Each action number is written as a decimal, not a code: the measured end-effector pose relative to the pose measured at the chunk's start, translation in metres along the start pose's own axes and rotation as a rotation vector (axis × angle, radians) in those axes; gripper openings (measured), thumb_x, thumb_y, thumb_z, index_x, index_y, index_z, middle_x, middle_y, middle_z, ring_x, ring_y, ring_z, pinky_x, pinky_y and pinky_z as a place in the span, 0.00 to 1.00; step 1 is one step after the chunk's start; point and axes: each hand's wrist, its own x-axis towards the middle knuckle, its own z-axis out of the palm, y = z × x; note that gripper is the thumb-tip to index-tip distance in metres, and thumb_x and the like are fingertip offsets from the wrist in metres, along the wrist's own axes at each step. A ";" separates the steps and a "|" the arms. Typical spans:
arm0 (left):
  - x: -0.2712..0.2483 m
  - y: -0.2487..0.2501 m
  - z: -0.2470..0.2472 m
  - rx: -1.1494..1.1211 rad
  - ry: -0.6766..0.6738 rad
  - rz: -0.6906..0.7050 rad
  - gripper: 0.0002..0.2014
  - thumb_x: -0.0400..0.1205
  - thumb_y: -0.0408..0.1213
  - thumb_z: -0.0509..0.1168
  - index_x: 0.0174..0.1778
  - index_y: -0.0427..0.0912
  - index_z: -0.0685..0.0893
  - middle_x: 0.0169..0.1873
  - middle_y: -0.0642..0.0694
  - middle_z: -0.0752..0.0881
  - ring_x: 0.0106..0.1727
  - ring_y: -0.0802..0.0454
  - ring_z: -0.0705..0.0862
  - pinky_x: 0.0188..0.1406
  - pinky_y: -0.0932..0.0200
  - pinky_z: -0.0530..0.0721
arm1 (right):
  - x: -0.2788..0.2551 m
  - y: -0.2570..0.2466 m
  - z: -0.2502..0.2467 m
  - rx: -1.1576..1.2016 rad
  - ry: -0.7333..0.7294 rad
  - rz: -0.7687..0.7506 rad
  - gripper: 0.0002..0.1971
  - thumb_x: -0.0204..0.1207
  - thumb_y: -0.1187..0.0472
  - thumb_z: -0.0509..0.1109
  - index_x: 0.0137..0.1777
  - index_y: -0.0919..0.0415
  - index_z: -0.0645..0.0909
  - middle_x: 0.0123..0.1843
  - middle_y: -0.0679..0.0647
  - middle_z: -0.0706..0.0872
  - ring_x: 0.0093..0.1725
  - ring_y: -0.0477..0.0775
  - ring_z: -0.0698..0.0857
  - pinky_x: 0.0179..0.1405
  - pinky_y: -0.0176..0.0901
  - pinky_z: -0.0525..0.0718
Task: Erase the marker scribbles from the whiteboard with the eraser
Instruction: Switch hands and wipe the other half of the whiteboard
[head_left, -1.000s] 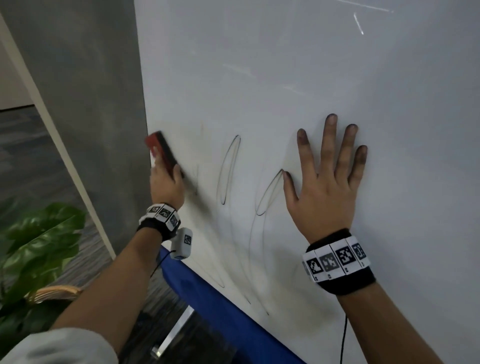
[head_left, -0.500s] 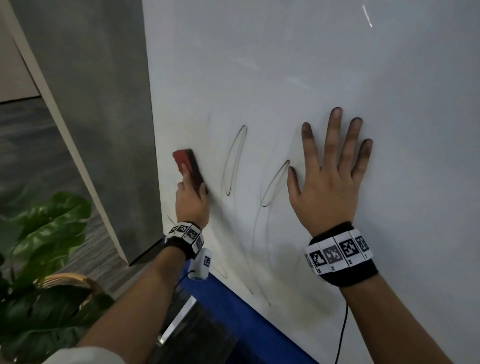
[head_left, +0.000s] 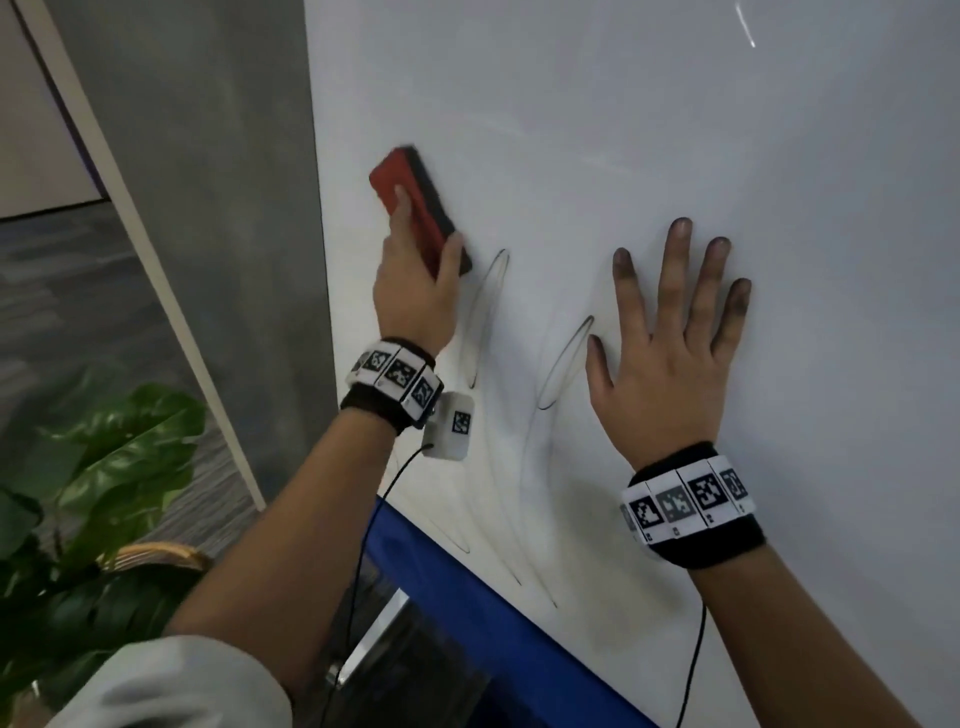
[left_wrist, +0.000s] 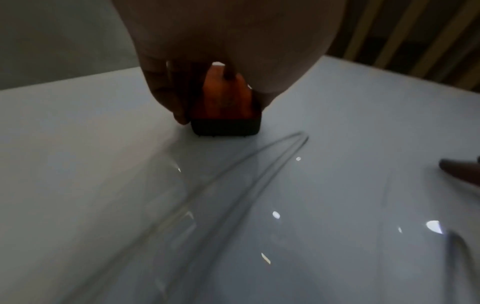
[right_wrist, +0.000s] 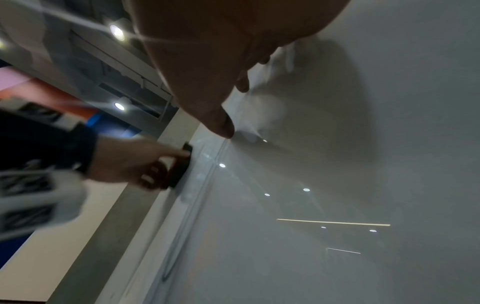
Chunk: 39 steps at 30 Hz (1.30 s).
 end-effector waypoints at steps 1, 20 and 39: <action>0.014 0.013 -0.004 0.019 0.021 0.072 0.35 0.88 0.52 0.62 0.89 0.49 0.56 0.70 0.46 0.80 0.62 0.55 0.81 0.60 0.65 0.73 | -0.001 0.001 0.000 -0.003 -0.005 -0.010 0.37 0.87 0.47 0.61 0.91 0.53 0.50 0.91 0.64 0.44 0.90 0.71 0.45 0.86 0.62 0.31; -0.088 0.003 0.039 0.205 -0.073 0.414 0.33 0.88 0.51 0.63 0.88 0.47 0.61 0.51 0.42 0.79 0.47 0.46 0.77 0.49 0.55 0.78 | -0.024 0.027 -0.008 0.032 0.027 -0.088 0.36 0.79 0.52 0.74 0.86 0.51 0.66 0.91 0.62 0.54 0.89 0.65 0.53 0.88 0.59 0.41; -0.123 0.014 0.054 0.114 -0.100 0.322 0.34 0.86 0.51 0.66 0.87 0.48 0.64 0.54 0.40 0.80 0.52 0.46 0.78 0.54 0.47 0.81 | -0.098 0.075 -0.011 -0.027 0.011 0.068 0.44 0.76 0.46 0.78 0.88 0.53 0.62 0.90 0.62 0.57 0.88 0.63 0.57 0.87 0.54 0.47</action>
